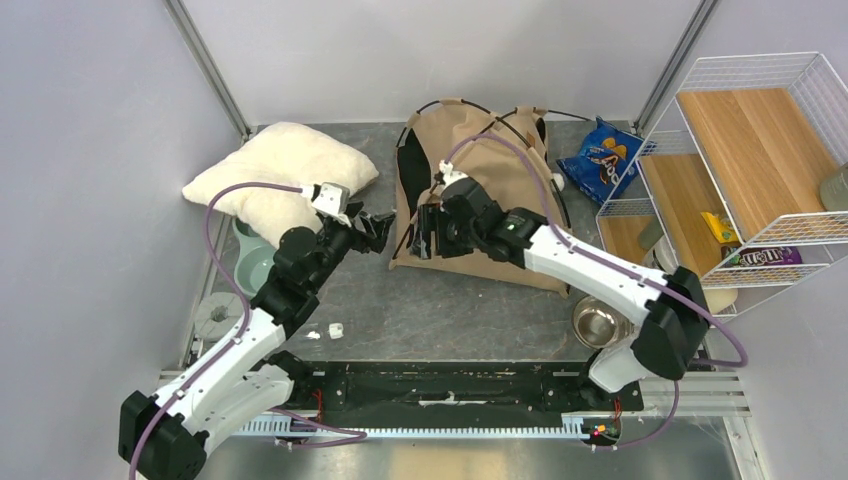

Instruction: Set up the pet tent

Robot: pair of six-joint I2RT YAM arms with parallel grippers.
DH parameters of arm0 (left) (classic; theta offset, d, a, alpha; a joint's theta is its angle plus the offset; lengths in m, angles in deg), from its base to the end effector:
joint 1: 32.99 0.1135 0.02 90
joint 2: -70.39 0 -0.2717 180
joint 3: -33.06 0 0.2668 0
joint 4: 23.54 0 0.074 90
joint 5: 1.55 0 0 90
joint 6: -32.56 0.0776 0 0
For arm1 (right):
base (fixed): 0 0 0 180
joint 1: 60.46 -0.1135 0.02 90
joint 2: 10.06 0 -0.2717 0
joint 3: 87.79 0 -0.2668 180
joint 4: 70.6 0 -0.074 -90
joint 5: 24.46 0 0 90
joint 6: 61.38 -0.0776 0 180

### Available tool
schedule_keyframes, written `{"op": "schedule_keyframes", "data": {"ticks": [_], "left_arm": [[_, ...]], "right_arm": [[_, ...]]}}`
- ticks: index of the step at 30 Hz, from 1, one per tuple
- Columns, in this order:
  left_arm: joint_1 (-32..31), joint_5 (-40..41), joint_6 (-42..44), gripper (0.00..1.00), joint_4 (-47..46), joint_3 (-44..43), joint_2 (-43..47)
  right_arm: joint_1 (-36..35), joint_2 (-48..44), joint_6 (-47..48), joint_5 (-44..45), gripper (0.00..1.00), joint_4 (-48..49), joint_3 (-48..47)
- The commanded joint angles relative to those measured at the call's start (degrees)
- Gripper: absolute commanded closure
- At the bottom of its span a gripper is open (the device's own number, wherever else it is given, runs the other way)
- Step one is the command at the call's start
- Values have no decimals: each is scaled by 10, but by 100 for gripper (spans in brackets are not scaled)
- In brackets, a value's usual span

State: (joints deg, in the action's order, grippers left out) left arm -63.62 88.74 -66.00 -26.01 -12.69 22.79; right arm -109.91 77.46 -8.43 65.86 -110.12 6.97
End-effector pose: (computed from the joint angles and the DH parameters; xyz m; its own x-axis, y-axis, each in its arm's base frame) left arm 0.2197 -0.1296 0.3072 -0.0660 -0.1339 -0.9888 0.5009 0.8526 -0.1489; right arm 0.2525 0.2944 0.2733 -0.8020 -0.0106 -0.5972 -0.3432 0.8265 0.4462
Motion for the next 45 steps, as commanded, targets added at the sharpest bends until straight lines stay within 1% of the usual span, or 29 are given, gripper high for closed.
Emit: {"op": "schedule_keyframes", "data": {"ticks": [1, 7, 11, 15, 17, 19, 23, 30, 35, 39, 45], "left_arm": [[-1, 84, -33, 17, 37, -44, 17], [-1, 59, -22, 16, 92, -86, 5], [-2, 43, -10, 15, 118, -102, 6], [-1, 19, 5, 12, 135, -118, 7], [-1, 16, 6, 12, 143, -125, 7], [-1, 15, 10, 12, 145, -128, 7], [-1, 15, 16, 12, 150, -132, 9], [-1, 15, 18, 13, 152, -135, 5], [-1, 18, 20, 13, 168, -136, 6], [-2, 21, 24, 13, 172, -137, 5], [-1, 22, 25, 13, 172, -141, -3]], "right_arm": [[24, -55, 96, -31, 27, -65, -81], [70, -77, 143, -40, 24, -92, -139], [94, -88, 158, 19, 24, -105, -174], [131, -100, 171, 87, 26, -106, -212], [155, -101, 186, 104, 26, -106, -227], [188, -95, 196, 101, 27, -109, -236], [247, -73, 225, 56, 31, -112, -251], [316, -9, 294, -56, 43, -127, -307], [345, 30, 325, -115, 52, -151, -339], [353, 43, 347, -150, 63, -155, -348], [354, 75, 365, -203, 64, -189, -383]]}}
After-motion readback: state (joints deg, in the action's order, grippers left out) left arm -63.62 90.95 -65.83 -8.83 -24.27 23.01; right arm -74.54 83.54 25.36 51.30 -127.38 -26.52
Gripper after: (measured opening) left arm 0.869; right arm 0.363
